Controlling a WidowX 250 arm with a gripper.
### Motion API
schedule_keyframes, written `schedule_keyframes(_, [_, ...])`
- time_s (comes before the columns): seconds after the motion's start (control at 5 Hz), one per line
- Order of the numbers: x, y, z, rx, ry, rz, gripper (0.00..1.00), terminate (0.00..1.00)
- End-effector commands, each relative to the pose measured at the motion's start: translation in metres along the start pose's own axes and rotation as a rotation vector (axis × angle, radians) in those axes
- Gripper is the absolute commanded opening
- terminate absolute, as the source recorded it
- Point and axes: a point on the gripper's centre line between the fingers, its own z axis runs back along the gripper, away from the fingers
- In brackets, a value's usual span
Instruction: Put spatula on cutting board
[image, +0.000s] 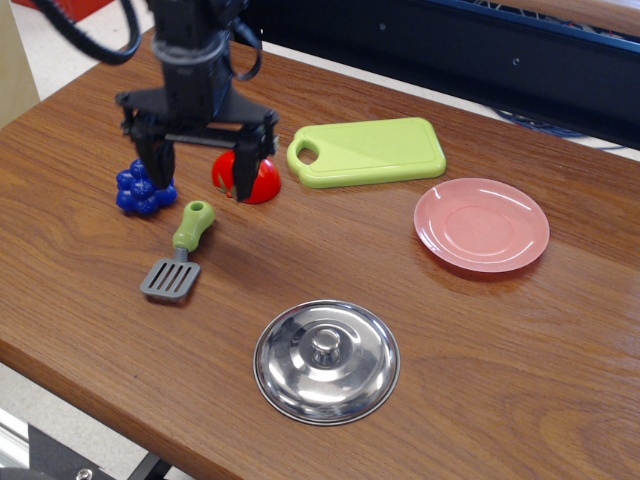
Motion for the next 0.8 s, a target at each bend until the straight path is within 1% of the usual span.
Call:
schedule_keyframes(0.0, [0.0,-0.001,-0.006,-0.007,-0.07,-0.024,1.0,0.0])
schedule_keyframes(0.2, [0.002,-0.004,-0.015,-0.014,-0.088,-0.014,1.0,0.0])
schedule_keyframes(0.4, [0.003,-0.005,-0.023,0.0,-0.111,-0.009,1.0,0.0])
schedule_keyframes(0.6, [0.005,-0.008,-0.031,0.021,-0.112,0.0,1.0,0.0])
